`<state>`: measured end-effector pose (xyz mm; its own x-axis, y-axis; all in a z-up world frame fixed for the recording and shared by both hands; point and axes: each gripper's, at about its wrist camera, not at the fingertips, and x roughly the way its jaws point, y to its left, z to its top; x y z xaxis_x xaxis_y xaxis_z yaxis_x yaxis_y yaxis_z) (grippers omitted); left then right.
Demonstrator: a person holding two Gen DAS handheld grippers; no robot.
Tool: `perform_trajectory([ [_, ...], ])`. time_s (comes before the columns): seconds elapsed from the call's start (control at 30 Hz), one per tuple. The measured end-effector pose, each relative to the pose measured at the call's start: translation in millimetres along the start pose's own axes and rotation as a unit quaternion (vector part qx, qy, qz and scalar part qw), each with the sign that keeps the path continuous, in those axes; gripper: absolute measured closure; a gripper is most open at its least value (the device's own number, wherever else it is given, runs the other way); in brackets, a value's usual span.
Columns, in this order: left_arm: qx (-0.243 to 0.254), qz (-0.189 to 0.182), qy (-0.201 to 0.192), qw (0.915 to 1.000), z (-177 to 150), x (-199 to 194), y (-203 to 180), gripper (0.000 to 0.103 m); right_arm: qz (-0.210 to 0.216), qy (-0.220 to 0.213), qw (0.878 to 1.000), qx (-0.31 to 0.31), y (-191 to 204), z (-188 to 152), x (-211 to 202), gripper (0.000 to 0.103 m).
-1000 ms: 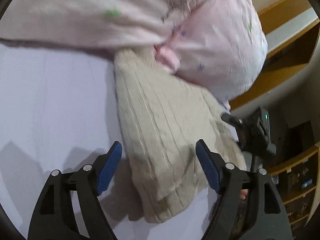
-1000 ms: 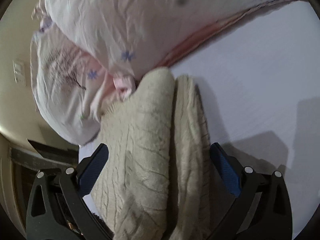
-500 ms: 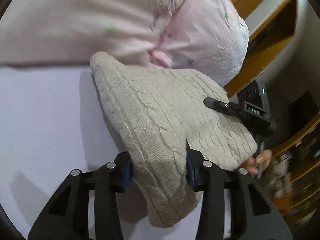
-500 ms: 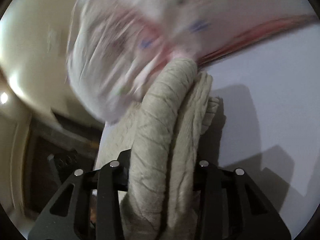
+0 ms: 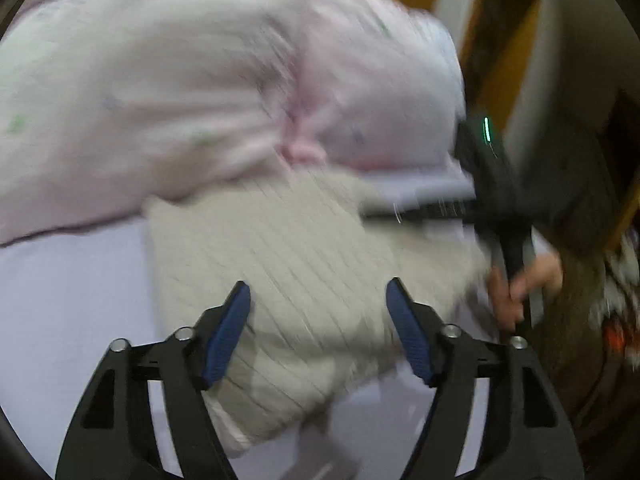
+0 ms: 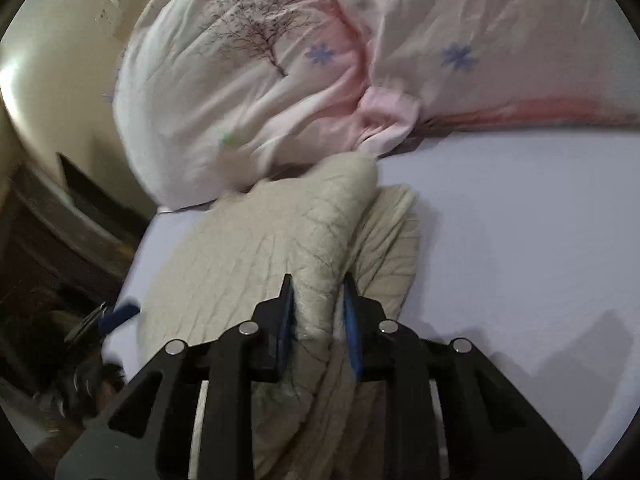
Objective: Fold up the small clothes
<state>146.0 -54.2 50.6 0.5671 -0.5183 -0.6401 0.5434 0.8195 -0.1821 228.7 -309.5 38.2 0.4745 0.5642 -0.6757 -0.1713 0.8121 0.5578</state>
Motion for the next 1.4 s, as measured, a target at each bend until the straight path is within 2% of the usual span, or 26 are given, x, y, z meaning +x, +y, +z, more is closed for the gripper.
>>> perform_trajectory([
  [0.03, 0.004, -0.006, 0.021, 0.9998, -4.6, 9.0, -2.5, 0.049, -0.013, -0.020, 1.000, 0.017, -9.2, 2.1, -7.5, 0.087],
  [0.07, 0.009, -0.012, 0.029, 0.9995, -11.0, 14.2, -3.7, 0.052, -0.028, -0.029, 0.999, 0.024, -14.2, 2.5, -11.2, 0.096],
  [0.1, 0.014, -0.011, 0.024, 0.9995, -14.9, 13.5, -3.9, 0.053, -0.046, -0.032, 0.998, 0.028, -19.6, 3.1, -11.8, 0.096],
  [0.17, 0.015, -0.009, 0.023, 0.9996, -16.2, 13.1, -4.5, 0.053, -0.052, -0.014, 0.998, 0.029, -21.0, 1.7, -1.2, 0.096],
  [0.23, 0.008, -0.005, 0.020, 0.9998, -18.2, 9.4, -5.2, 0.053, -0.074, -0.016, 0.997, 0.004, -8.8, -2.2, -3.0, 0.094],
  [0.3, -0.006, -0.005, 0.016, 0.9998, -21.0, 0.4, -6.8, 0.051, -0.084, -0.043, 0.996, -0.009, 5.9, -7.5, -19.8, 0.076],
  [0.33, -0.016, -0.007, 0.012, 0.9998, -22.8, -5.2, -7.0, 0.047, -0.084, -0.067, 0.994, -0.018, 15.1, -16.4, -36.4, 0.049],
  [0.37, -0.029, -0.004, 0.003, 0.9996, -28.5, -18.9, -5.5, 0.034, -0.085, -0.083, 0.993, -0.024, 17.1, -22.5, -50.8, 0.016],
  [0.4, -0.036, 0.002, -0.006, 0.9993, -33.5, -28.5, -5.7, 0.021, -0.088, -0.097, 0.991, -0.032, 22.7, -31.2, -61.2, 0.004],
  [0.47, -0.052, 0.040, -0.021, 0.9976, -45.2, -44.1, -5.7, 0.010, -0.088, -0.111, 0.988, -0.056, 36.1, -57.1, -84.5, 0.002],
  [0.57, -0.081, 0.107, -0.004, 0.9910, -57.4, -45.7, -3.7, 0.004, -0.100, -0.092, 0.988, -0.073, 49.3, -94.3, -94.2, 0.002],
  [0.7, -0.104, 0.162, 0.037, 0.9806, -65.5, -29.2, 0.5, 0.001, -0.179, -0.032, 0.979, -0.089, 66.7, -121.9, -62.8, 0.002],
  [0.73, -0.106, 0.169, 0.043, 0.9790, -67.9, -27.2, 1.4, 0.001, -0.199, -0.012, 0.975, -0.095, 69.5, -126.1, -49.7, 0.002],
  [0.83, -0.108, 0.179, 0.062, 0.9758, -70.2, -15.2, 5.6, 0.001, -0.222, 0.025, 0.971, -0.084, 71.0, -128.0, -19.8, 0.002],
  [0.93, -0.106, 0.199, 0.082, 0.9708, -73.5, -5.6, 8.3, 0.001, -0.237, 0.024, 0.968, -0.081, 70.8, -128.7, -11.1, 0.002],
  [1.03, -0.100, 0.208, 0.088, 0.9689, -74.7, -5.1, 8.6, 0.001, -0.265, 0.034, 0.957, -0.110, 76.0, -134.8, -3.3, 0.002],
  [1.13, -0.089, 0.222, 0.098, 0.9659, -73.1, -1.1, 4.6, 0.001, -0.262, 0.033, 0.958, -0.109, 74.6, -139.5, -6.0, 0.002],
  [1.4, -0.090, 0.221, 0.098, 0.9662, -72.4, -1.7, 6.1, 0.001, -0.263, 0.033, 0.958, -0.108, 73.9, -139.0, -4.1, 0.002],
])
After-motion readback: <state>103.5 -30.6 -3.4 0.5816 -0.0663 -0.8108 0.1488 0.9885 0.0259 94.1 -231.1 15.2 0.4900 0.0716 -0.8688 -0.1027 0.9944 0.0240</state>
